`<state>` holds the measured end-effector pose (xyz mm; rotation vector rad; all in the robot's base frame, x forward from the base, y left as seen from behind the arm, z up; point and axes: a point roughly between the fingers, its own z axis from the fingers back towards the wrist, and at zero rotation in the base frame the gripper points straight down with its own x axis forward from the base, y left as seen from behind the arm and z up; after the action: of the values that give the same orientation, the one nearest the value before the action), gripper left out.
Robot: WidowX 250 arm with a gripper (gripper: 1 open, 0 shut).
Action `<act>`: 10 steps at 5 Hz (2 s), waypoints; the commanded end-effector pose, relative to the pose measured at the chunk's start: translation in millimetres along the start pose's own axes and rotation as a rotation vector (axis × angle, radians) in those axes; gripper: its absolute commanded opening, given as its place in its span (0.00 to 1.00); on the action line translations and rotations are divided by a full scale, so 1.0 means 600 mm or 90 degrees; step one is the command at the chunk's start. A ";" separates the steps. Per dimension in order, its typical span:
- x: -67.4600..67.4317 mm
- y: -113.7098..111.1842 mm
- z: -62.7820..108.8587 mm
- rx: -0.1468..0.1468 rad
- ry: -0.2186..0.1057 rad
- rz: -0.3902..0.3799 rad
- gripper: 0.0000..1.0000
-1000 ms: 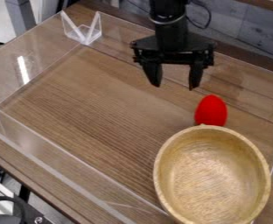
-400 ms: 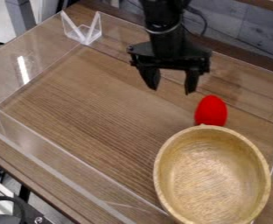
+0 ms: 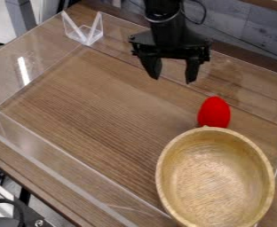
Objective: Move the red fruit to the right
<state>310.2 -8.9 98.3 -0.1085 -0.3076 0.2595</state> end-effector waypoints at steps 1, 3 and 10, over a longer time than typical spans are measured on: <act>0.011 0.007 0.004 -0.001 -0.026 -0.003 1.00; 0.013 -0.039 0.013 0.012 -0.031 0.035 1.00; 0.038 0.045 0.018 0.079 -0.022 0.093 1.00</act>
<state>316.1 23.5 99.9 -0.0013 -0.2780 0.4342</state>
